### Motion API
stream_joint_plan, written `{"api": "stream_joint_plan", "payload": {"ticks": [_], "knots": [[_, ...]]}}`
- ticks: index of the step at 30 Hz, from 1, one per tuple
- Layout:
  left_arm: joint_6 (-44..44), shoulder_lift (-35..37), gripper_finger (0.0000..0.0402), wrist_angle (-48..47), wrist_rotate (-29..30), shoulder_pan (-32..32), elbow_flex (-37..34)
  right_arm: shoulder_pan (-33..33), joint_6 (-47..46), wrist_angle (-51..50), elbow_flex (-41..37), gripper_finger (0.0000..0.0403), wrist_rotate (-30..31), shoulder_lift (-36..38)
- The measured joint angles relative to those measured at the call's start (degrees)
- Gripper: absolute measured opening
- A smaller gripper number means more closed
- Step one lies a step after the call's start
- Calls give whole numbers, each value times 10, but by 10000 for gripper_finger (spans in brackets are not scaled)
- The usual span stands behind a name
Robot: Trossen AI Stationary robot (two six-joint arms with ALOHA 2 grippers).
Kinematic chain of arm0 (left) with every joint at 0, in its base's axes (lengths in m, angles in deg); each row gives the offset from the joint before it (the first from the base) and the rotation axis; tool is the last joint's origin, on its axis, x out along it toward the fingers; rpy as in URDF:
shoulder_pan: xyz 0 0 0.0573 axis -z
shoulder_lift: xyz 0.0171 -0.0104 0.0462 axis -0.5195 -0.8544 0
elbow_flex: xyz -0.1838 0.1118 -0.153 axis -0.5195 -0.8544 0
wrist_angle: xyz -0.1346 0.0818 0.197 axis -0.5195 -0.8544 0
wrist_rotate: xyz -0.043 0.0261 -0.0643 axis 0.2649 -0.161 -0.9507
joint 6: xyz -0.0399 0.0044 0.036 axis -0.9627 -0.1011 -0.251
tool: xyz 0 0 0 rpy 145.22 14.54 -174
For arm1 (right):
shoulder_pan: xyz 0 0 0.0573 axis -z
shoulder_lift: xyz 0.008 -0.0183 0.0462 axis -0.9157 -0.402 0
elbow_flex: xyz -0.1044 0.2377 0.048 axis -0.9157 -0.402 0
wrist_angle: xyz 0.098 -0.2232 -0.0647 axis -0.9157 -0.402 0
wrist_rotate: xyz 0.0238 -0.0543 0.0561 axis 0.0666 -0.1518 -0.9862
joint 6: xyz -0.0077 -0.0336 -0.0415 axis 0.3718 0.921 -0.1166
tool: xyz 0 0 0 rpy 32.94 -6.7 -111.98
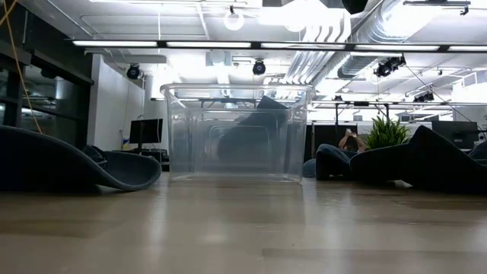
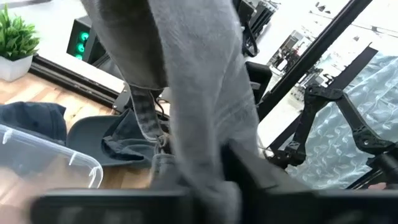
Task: Pick & Place hat
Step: Put the gray cap into the top transparent bin
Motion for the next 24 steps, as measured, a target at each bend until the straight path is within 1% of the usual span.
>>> {"api": "stream_joint_plan", "payload": {"ticks": [1,2,6,10,15,24], "knots": [[1,0,17,0,0,0,0,0,0,0,0,3,3,0],[2,0,14,0,0,0,0,0,0,0,0,3,6,0],[3,0,7,-2,15,0,0,0,-3,0,0,3,9,0],[5,0,5,2,15,0,0,0,-9,0,0,5,11,0],[5,0,3,3,15,0,0,0,-18,-2,0,26,33,0],[13,0,2,14,14,0,0,0,-31,-1,0,73,38,0]]}}
